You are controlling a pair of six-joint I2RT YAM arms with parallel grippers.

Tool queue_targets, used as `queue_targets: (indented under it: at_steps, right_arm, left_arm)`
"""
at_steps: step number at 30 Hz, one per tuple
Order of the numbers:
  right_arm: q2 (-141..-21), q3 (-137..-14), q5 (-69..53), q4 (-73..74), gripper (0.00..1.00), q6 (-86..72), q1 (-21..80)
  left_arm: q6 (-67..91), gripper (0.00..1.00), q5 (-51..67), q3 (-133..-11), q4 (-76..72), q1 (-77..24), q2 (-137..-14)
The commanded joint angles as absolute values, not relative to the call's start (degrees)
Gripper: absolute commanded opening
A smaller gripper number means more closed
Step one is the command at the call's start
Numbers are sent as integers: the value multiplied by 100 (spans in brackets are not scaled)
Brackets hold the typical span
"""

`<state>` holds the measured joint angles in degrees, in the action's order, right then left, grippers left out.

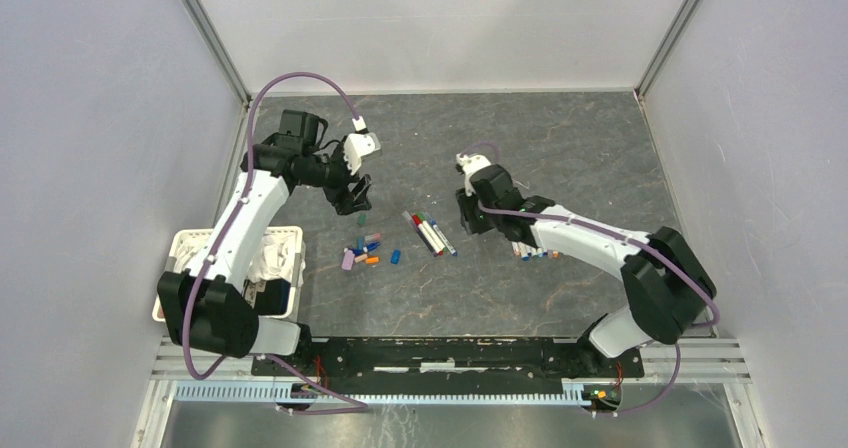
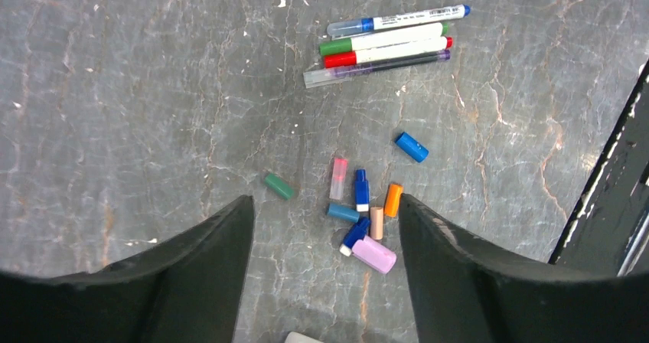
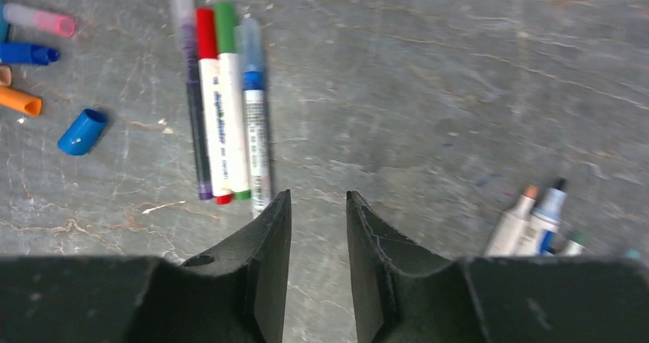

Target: Open the pen caps

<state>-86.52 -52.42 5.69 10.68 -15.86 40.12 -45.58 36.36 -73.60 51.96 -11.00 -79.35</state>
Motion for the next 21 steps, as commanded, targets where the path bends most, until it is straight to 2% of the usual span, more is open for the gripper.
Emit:
queue_targets:
  at_steps: [1, 2, 3, 13, 21]
  right_arm:
    - [-9158, -5647, 212, 897, 35, -1452, 4318]
    - [-9247, -5707, 186, 905, 35, -1436, 4397]
    - [-9349, -5774, 179, 905, 34, -1420, 4450]
    - [-10040, -5971, 399, 994, 28, -1383, 4640]
    - [-10235, -5906, 731, 1037, 24, -1310, 4641]
  left_arm:
    - [-4236, 82, 3847, -7535, 5312, -1083, -7536]
    - [-4193, 97, 3854, -7514, 5241, -1081, -7466]
    - [-4155, 99, 3850, -7500, 5185, -1081, -7403]
    - [-3159, 100, 2886, -7490, 4280, -1055, -6935]
    - [-3182, 100, 2961, -7225, 4102, -1055, -6589]
